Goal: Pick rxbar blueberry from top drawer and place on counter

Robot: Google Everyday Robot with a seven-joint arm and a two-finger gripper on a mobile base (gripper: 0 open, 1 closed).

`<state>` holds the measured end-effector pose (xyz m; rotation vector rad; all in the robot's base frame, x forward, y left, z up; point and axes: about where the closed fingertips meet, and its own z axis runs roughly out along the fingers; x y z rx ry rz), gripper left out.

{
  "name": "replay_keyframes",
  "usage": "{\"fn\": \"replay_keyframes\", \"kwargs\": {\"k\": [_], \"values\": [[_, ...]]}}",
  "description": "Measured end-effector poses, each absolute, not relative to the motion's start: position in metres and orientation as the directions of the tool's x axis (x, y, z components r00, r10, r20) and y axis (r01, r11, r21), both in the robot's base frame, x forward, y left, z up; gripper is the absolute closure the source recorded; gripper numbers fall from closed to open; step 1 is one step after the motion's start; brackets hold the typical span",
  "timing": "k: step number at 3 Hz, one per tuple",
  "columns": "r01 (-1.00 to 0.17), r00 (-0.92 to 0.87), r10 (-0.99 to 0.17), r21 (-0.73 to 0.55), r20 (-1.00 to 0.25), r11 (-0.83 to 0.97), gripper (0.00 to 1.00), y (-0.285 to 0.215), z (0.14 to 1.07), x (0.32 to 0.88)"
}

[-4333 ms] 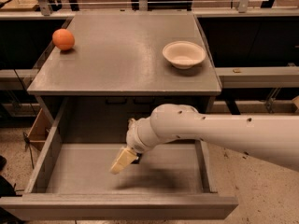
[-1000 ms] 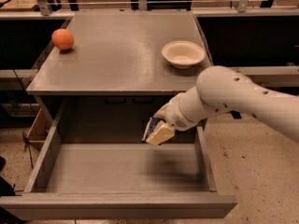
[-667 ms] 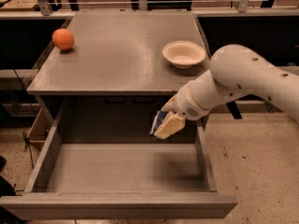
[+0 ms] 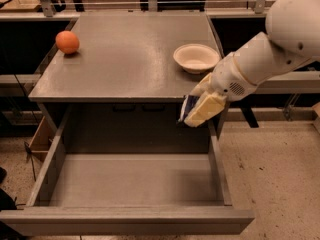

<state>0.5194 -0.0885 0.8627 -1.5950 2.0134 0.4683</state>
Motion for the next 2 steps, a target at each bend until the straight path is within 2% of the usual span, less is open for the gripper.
{"fn": "replay_keyframes", "kwargs": {"k": [1,2], "values": [[-0.965,-0.110,-0.764,-0.115,-0.635,0.234,1.00,-0.064,0.900,0.546],[-0.959,-0.029,-0.726,-0.186,-0.687,0.215,1.00,-0.009,0.910,0.588]]}}
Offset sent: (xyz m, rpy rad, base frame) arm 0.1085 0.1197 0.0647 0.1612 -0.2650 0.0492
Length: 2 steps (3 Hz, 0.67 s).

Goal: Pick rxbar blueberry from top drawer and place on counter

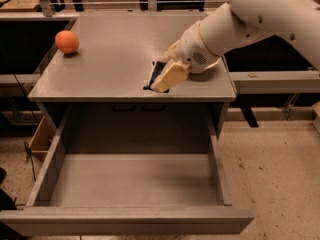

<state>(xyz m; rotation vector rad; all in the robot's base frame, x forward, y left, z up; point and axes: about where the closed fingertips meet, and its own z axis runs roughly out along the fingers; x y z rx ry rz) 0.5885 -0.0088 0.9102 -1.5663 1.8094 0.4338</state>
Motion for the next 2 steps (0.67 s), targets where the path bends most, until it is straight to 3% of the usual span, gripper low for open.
{"fn": "replay_keyframes", "kwargs": {"k": [2], "values": [[-0.944,-0.001,-0.653,-0.214,-0.757,0.250,1.00,0.084,0.877,0.652]]}}
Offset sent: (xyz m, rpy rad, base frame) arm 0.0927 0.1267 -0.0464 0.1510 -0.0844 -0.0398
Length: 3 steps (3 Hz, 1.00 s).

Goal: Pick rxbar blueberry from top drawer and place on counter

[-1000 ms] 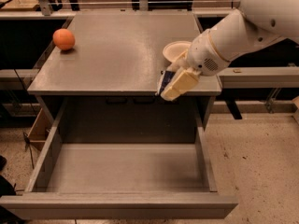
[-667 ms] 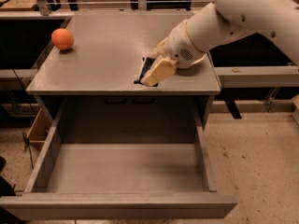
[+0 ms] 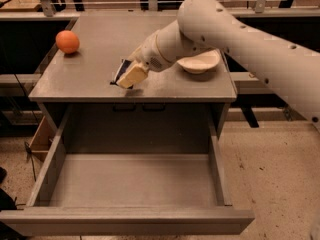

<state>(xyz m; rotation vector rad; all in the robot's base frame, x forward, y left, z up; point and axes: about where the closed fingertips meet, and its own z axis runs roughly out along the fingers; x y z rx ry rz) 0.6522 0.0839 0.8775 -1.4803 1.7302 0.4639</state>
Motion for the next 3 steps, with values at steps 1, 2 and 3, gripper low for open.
{"fn": "replay_keyframes", "kwargs": {"k": [1,2,3], "values": [[-0.942,-0.017,-0.631,-0.199,-0.775,0.269,1.00,0.110,0.856,0.666],[-0.941,-0.035,-0.632,-0.187,-0.774,0.281,0.82,0.121,0.837,0.672],[-0.941,-0.038,-0.632,-0.185,-0.774,0.282,0.59,0.122,0.838,0.672]]}}
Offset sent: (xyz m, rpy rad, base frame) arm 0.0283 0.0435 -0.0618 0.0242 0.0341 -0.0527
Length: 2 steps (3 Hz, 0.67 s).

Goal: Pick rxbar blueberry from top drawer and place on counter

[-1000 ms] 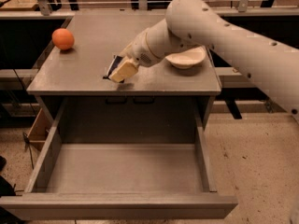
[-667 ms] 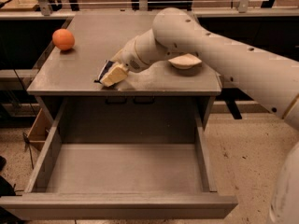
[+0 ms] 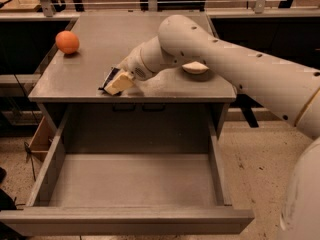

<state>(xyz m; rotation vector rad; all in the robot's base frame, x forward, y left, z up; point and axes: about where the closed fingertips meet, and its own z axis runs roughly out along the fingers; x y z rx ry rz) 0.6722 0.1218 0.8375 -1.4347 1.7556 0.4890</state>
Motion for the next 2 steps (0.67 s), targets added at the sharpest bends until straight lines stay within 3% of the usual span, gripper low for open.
{"fn": "replay_keyframes", "kwargs": {"k": [1,2], "values": [[-0.942,-0.040,-0.631,-0.181,-0.775,0.282,0.28,0.1205,0.8365,0.6708],[-0.944,-0.028,-0.626,-0.185,-0.780,0.272,0.05,0.1158,0.8353,0.6669]]}}
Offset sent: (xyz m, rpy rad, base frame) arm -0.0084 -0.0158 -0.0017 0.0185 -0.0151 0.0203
